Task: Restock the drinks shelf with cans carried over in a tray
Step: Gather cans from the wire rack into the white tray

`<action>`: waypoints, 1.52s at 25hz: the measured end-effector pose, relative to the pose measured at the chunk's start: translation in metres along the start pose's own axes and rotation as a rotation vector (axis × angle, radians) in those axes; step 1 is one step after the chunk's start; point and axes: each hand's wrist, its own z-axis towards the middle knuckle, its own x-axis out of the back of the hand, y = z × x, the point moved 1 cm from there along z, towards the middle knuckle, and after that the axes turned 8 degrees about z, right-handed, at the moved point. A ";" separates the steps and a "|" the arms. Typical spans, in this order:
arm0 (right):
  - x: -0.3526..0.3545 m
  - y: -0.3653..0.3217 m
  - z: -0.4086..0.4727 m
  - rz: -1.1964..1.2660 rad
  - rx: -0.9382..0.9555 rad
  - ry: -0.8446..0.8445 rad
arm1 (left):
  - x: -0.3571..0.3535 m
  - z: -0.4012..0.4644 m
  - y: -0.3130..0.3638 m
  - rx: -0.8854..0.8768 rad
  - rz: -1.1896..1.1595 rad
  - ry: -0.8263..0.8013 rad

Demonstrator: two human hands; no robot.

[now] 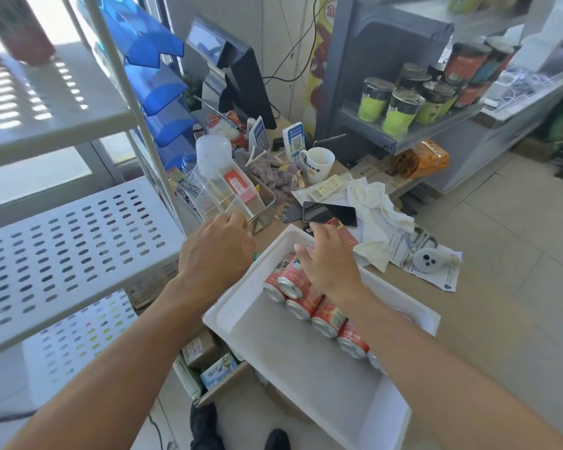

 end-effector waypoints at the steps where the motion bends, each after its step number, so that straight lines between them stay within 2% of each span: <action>1: 0.007 -0.010 0.001 -0.068 0.098 0.015 | 0.004 0.002 -0.004 0.009 0.008 0.018; 5: 0.036 -0.057 0.009 -0.212 0.429 0.071 | 0.032 0.004 -0.022 0.055 0.053 0.114; 9: 0.060 -0.117 0.021 -0.207 0.648 0.108 | 0.074 0.000 -0.052 0.150 0.109 0.217; 14: 0.070 -0.200 0.034 -0.131 0.824 0.073 | 0.133 -0.006 -0.096 0.249 0.119 0.381; 21: 0.046 -0.308 0.061 -0.001 0.948 0.009 | 0.176 -0.004 -0.165 0.349 0.157 0.435; 25: 0.027 -0.360 0.094 0.061 0.944 -0.004 | 0.179 0.012 -0.186 0.351 0.150 0.437; 33: -0.012 -0.428 0.197 0.003 0.656 -0.041 | 0.170 0.064 -0.223 0.341 0.127 0.386; 38: -0.033 -0.452 0.252 0.007 0.555 -0.061 | 0.167 0.084 -0.244 0.344 0.110 0.369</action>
